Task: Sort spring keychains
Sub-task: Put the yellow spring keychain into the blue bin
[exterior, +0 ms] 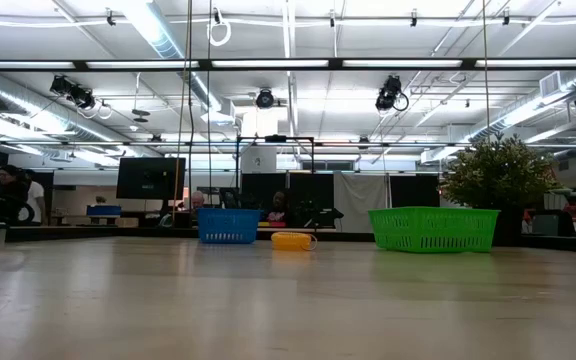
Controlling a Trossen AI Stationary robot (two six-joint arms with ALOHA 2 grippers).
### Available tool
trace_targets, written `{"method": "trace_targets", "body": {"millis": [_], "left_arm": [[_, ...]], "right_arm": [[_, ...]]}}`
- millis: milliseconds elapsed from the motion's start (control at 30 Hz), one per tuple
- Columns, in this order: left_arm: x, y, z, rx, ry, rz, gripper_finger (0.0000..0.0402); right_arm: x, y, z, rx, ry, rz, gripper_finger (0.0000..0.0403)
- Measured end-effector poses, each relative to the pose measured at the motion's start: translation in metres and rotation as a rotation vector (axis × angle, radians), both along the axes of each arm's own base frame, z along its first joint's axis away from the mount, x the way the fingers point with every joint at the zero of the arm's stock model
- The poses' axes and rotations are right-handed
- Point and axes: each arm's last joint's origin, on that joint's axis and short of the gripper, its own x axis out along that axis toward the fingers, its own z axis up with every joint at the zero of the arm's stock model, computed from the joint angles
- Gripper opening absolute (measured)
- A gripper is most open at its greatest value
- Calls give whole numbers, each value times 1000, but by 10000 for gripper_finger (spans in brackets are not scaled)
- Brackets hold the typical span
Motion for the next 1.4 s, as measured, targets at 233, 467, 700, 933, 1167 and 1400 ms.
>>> {"method": "trace_targets", "body": {"millis": [233, 467, 700, 933, 1167, 1400], "left_arm": [[-13, -23, -27, -15, -240, -153, 12], [-28, -29, -45, -21, -366, -202, 11], [-28, -29, -47, -24, -349, -201, 11], [-28, -29, -49, -27, -336, -190, 11], [-16, -25, -66, -89, -206, -53, 11], [27, -30, -67, -41, -169, -130, 4]], "right_arm": [[0, 1, -1, -19, 5, 6, 164], [0, 1, 0, -20, 4, 6, 164], [-1, 1, -1, -20, 6, 5, 164], [-1, 1, -4, -15, 48, 5, 164], [-2, 1, -5, 3, 58, 2, 164], [-2, 1, -4, 2, 49, 2, 164]]}}
